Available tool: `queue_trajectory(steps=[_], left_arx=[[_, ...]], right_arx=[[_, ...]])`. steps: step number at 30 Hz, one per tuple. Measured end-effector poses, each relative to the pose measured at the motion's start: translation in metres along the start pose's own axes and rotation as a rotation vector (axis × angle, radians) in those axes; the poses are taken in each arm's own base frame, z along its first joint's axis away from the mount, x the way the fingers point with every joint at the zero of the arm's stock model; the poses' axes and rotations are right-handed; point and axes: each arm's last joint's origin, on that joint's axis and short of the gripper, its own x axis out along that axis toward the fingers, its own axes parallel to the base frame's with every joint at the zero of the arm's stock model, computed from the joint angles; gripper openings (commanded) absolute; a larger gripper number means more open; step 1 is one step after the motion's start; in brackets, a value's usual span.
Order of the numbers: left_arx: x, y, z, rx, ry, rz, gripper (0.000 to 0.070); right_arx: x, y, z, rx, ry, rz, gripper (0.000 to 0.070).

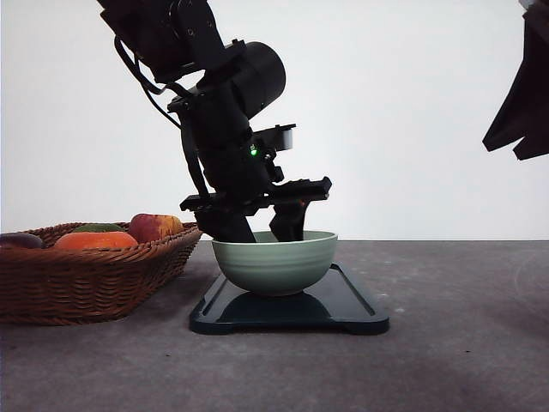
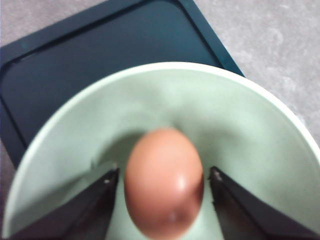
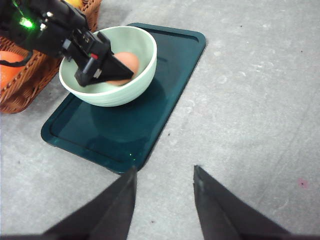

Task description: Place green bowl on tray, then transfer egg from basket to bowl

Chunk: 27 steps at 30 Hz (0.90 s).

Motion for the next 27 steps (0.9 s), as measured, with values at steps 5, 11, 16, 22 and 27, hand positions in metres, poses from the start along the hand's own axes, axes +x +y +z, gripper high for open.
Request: queue_trajectory(steps=[5, 11, 16, 22, 27], left_arx=[[-0.013, -0.001, 0.012, 0.005, 0.077, 0.01, 0.0402], [-0.048, -0.005, 0.049, 0.008, 0.072, 0.01, 0.0402], [-0.074, -0.003, 0.059, 0.003, 0.067, 0.012, 0.0402], [-0.126, 0.008, 0.06, -0.022, 0.02, 0.023, 0.0402], [-0.162, 0.02, 0.049, -0.042, -0.035, 0.034, 0.0402]], right_arx=[[0.0, 0.0, 0.0, 0.0, 0.0, 0.0, 0.0214], [0.0, 0.0, 0.0, 0.0, 0.001, 0.0, 0.0214], [0.0, 0.0, -0.001, 0.001, 0.01, -0.002, 0.0214], [0.0, 0.0, -0.002, 0.002, 0.02, -0.004, 0.0214], [0.0, 0.0, -0.002, 0.002, 0.02, -0.004, 0.0214]])
